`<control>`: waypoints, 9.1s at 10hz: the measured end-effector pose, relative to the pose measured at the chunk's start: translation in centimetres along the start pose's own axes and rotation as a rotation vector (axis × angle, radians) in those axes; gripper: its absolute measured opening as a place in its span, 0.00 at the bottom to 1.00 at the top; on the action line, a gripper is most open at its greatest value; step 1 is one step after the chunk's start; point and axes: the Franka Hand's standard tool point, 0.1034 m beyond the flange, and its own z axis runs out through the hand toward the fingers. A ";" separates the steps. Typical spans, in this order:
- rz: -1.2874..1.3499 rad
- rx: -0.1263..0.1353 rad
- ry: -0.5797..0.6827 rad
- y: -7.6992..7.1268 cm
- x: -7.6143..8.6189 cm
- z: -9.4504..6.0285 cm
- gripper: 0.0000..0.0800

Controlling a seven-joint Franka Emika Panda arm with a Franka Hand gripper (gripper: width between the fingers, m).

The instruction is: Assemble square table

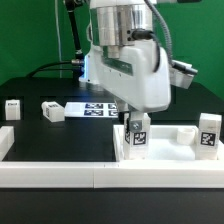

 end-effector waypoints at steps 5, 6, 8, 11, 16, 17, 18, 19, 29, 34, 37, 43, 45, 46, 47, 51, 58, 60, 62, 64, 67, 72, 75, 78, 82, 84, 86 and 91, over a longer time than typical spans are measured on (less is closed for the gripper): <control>0.381 -0.001 -0.024 0.2 0.1 -0.1 0.36; 0.410 -0.003 -0.022 0.2 0.1 -0.1 0.36; 0.407 -0.004 -0.022 0.2 0.1 -0.1 0.46; 0.402 -0.004 -0.022 0.2 0.1 -0.1 0.78; 0.344 0.030 -0.053 -0.4 -3.9 -3.9 0.81; 0.339 0.028 -0.052 -0.3 -3.8 -3.7 0.81; 0.339 0.026 -0.051 -0.3 -3.8 -3.6 0.81; 0.338 0.026 -0.051 -0.3 -3.9 -3.6 0.81; 0.233 -0.024 -0.032 9.2 -6.9 0.7 0.81; 0.201 0.000 0.001 9.4 -7.7 2.5 0.81; 0.194 -0.005 0.003 9.5 -7.8 2.7 0.81; 0.066 -0.041 0.036 13.9 -6.4 5.1 0.81; 0.052 -0.064 0.043 14.3 -7.5 6.5 0.81; 0.043 -0.063 0.044 13.7 -8.0 6.8 0.81; 0.038 -0.056 0.044 13.3 -8.2 6.8 0.81; 0.032 -0.058 0.045 13.4 -8.1 6.8 0.51; 0.033 -0.048 0.048 13.1 -8.0 6.7 0.07; 0.033 -0.048 0.048 13.1 -8.0 6.7 0.07; 0.033 -0.048 0.048 13.1 -8.0 6.7 0.07; 0.033 -0.048 0.048 13.1 -8.0 6.7 0.07; -0.075 -0.015 0.079 14.1 -6.5 6.5 0.07; -0.419 -0.007 0.111 15.7 -2.3 6.2 0.07; -0.559 -0.018 0.120 15.8 -1.1 6.0 0.07; -0.992 -0.031 0.167 15.4 2.5 5.3 0.07; -1.205 -0.049 0.183 15.1 2.7 5.2 0.07; -1.457 -0.067 0.204 14.1 4.5 4.8 0.07; -1.650 -0.059 0.283 11.7 3.7 4.9 0.08; -1.948 -0.081 0.313 8.8 2.4 4.1 0.08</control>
Offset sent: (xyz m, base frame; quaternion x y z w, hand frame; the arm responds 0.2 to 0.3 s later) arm 0.0054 -0.0028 0.0035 0.0236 0.0000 0.1622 0.9865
